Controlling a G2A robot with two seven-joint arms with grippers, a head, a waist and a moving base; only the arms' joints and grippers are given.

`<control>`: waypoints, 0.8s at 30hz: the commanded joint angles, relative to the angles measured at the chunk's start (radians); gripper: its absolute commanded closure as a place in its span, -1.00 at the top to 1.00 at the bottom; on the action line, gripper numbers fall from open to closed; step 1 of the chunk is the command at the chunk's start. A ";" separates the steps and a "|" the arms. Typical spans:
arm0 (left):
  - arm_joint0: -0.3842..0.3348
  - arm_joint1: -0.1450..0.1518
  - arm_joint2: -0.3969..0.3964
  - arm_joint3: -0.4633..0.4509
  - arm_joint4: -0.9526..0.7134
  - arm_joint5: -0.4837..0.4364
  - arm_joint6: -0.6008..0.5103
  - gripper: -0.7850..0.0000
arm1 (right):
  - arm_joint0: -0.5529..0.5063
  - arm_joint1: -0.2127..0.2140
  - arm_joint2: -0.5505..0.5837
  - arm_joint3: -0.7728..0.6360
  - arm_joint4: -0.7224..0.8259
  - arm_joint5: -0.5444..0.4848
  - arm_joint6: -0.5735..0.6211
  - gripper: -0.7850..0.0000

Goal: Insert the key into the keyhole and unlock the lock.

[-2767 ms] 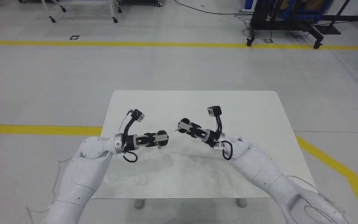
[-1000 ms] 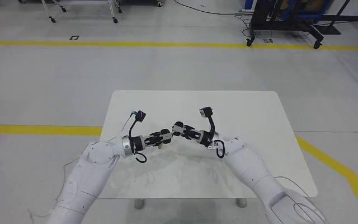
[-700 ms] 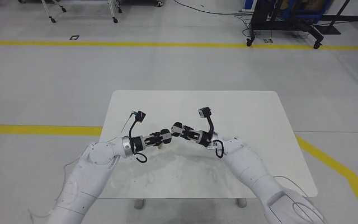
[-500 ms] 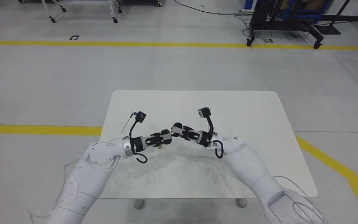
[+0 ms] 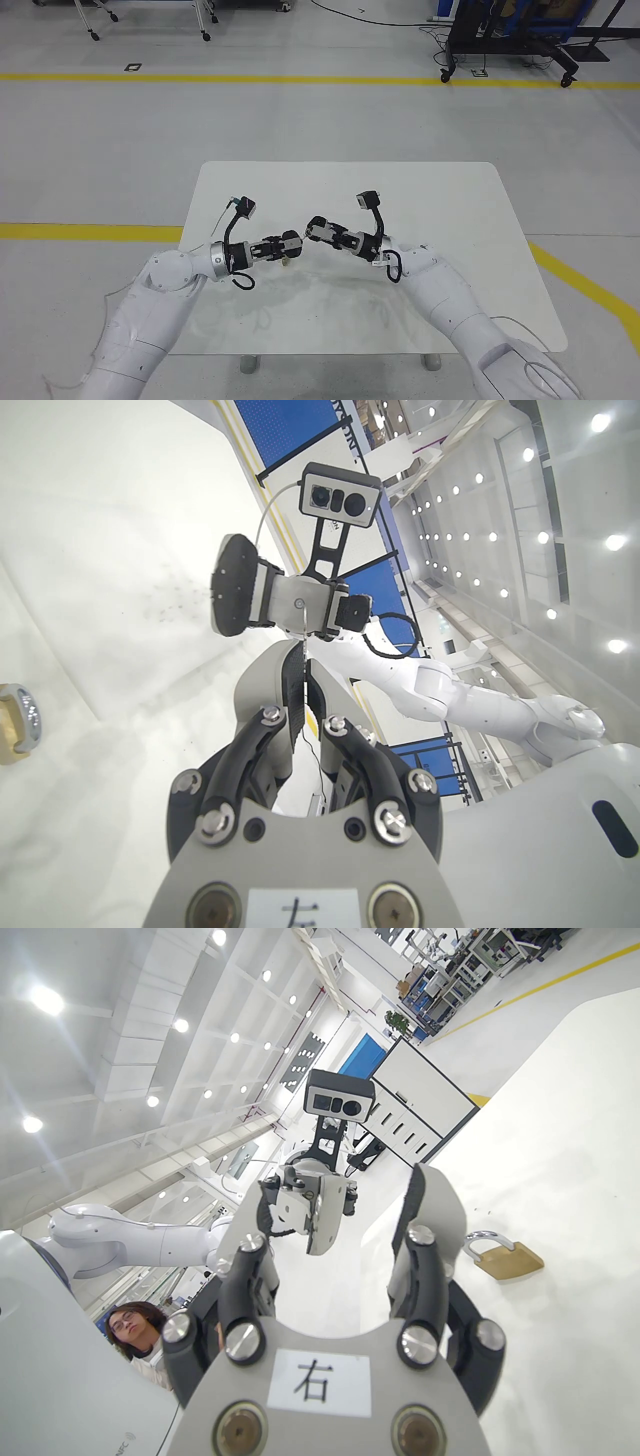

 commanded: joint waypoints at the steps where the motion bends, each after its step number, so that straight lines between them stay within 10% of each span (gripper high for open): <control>1: -0.006 0.006 -0.020 0.014 -0.028 -0.001 -0.049 -1.00 | 0.000 0.000 0.000 0.000 0.000 0.000 0.000 1.00; 11: -0.001 0.030 -0.059 -0.002 -0.011 -0.022 -0.167 -1.00 | -0.001 0.001 0.000 -0.001 -0.006 0.005 -0.002 1.00; 18: -0.025 0.033 0.001 -0.014 0.096 -0.001 -0.235 -1.00 | -0.034 0.054 0.046 -0.073 -0.290 0.095 -0.013 1.00; 20: -0.025 0.033 0.014 -0.017 0.110 -0.001 -0.230 -1.00 | -0.056 0.067 0.057 -0.118 -0.292 0.119 0.020 0.00; 24: -0.026 0.035 0.031 -0.028 0.136 0.000 -0.232 -1.00 | -0.093 0.086 0.070 -0.194 -0.242 0.150 0.102 -0.28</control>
